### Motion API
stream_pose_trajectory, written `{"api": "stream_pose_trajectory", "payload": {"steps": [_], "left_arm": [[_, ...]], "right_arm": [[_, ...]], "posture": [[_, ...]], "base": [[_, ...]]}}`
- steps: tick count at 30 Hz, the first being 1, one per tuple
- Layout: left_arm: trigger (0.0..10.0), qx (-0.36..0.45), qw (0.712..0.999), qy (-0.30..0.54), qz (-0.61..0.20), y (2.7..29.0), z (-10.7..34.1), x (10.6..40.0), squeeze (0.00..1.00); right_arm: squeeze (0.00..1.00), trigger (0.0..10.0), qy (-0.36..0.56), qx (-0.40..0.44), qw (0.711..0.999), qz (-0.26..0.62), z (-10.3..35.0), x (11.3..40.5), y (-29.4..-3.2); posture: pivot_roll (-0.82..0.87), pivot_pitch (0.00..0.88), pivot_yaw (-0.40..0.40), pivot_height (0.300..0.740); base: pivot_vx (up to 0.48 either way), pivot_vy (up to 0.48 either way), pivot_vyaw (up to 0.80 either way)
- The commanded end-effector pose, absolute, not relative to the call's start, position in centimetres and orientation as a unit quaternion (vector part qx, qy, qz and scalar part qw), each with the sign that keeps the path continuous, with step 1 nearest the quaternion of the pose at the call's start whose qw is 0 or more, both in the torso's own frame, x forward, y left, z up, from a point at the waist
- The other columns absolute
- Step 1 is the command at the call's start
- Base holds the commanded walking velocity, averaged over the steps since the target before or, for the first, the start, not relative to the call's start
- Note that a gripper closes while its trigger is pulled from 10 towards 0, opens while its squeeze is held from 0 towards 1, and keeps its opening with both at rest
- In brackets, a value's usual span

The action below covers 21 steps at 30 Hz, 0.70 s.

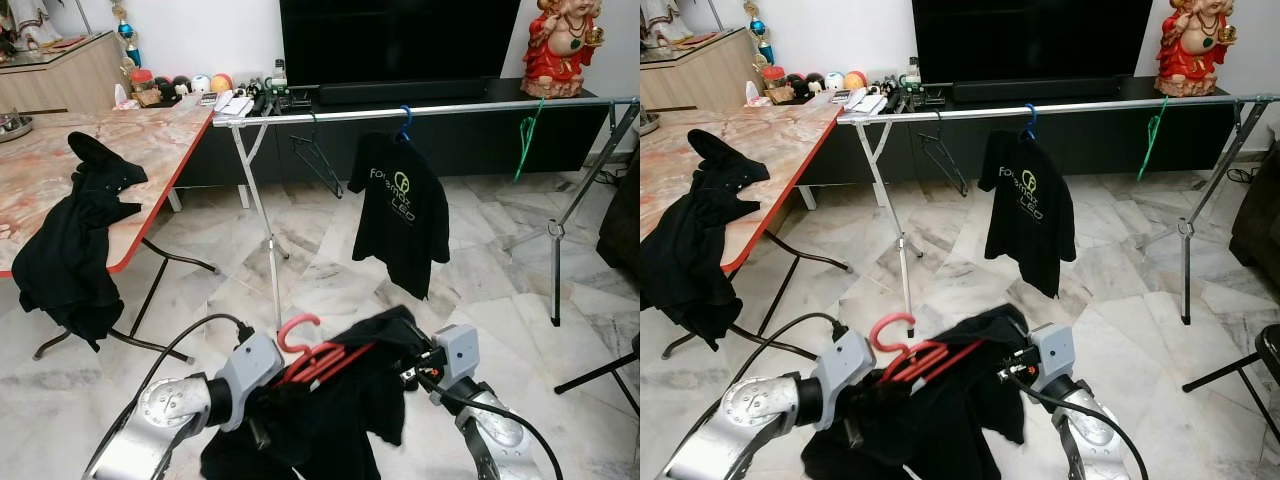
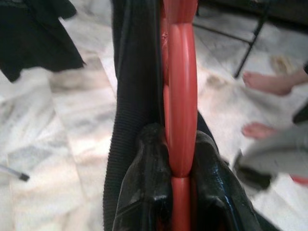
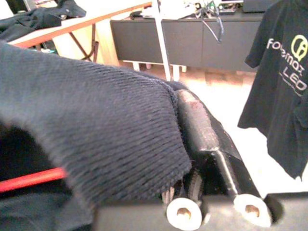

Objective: Hang hanger

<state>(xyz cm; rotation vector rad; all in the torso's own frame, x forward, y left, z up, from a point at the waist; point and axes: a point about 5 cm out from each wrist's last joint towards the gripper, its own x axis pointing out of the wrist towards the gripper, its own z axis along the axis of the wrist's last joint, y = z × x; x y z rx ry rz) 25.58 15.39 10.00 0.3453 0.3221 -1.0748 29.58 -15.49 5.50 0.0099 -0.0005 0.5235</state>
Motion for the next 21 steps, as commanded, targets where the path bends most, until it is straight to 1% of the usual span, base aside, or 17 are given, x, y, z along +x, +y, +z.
{"api": "stream_pose_trajectory", "payload": {"steps": [1, 4, 5, 7, 9, 12, 13, 14, 16, 17, 21], "left_arm": [[10.0, 0.173, 0.809, 0.157, -0.540, 15.9, 10.3, 24.8, 0.00], [10.0, 0.170, 0.792, 0.171, -0.561, 17.2, 10.7, 24.2, 0.00], [10.0, 0.179, 0.773, 0.189, -0.578, 17.8, 10.5, 23.7, 0.00], [10.0, 0.185, 0.746, 0.218, -0.601, 18.4, 10.2, 22.8, 0.00], [10.0, 0.180, 0.746, 0.215, -0.604, 18.5, 10.3, 22.7, 0.00], [10.0, 0.160, 0.765, 0.193, -0.594, 18.8, 11.0, 23.2, 0.00], [10.0, 0.160, 0.765, 0.193, -0.594, 18.8, 11.0, 23.2, 0.00], [10.0, 0.166, 0.779, 0.188, -0.575, 19.2, 11.0, 23.7, 0.00], [10.0, 0.181, 0.790, 0.182, -0.556, 19.5, 11.0, 24.2, 0.00], [10.0, 0.172, 0.794, 0.168, -0.559, 19.7, 11.5, 24.2, 0.00], [10.0, 0.145, 0.789, 0.155, -0.576, 19.9, 12.2, 23.6, 0.00]], "right_arm": [[0.00, 0.0, -0.021, 0.000, 0.970, 0.244, 6.6, 30.4, -16.2], [0.00, 0.0, -0.019, -0.004, 0.972, 0.234, 6.7, 30.5, -16.8], [0.00, 0.0, -0.018, -0.006, 0.973, 0.231, 6.7, 30.6, -16.9], [0.00, 0.0, -0.020, -0.007, 0.973, 0.228, 6.9, 30.7, -17.1], [0.00, 0.0, -0.020, -0.008, 0.973, 0.228, 6.9, 30.7, -17.2], [0.00, 0.0, -0.019, -0.009, 0.973, 0.228, 6.8, 30.7, -17.3], [0.00, 0.0, -0.019, -0.009, 0.973, 0.228, 6.8, 30.7, -17.3], [0.00, 0.0, -0.018, -0.010, 0.974, 0.227, 6.8, 30.7, -17.4], [0.00, 0.0, -0.016, -0.011, 0.974, 0.224, 6.7, 30.7, -17.5], [0.00, 0.0, -0.010, -0.015, 0.976, 0.219, 6.6, 30.7, -17.7], [0.00, 0.0, -0.005, -0.016, 0.976, 0.215, 6.4, 30.6, -18.0]], "posture": [[0.03, 0.055, 0.029, 0.740], [0.03, 0.056, 0.028, 0.740], [0.03, 0.055, 0.027, 0.740], [0.03, 0.057, 0.027, 0.740], [0.03, 0.056, 0.026, 0.740], [0.03, 0.058, 0.023, 0.740], [0.03, 0.058, 0.023, 0.740], [0.03, 0.058, 0.022, 0.740], [0.03, 0.059, 0.022, 0.740], [0.03, 0.059, 0.021, 0.740], [0.03, 0.059, 0.020, 0.740]], "base": [[0.000, 0.000, 0.00], [0.000, 0.000, 0.00], [0.000, 0.000, 0.00], [0.000, 0.000, 0.00], [0.000, 0.000, 0.00], [0.000, 0.000, 0.00], [0.000, 0.000, 0.00], [0.000, 0.000, 0.00], [0.000, 0.000, 0.00], [0.000, 0.000, 0.00], [0.000, 0.000, 0.00]]}}
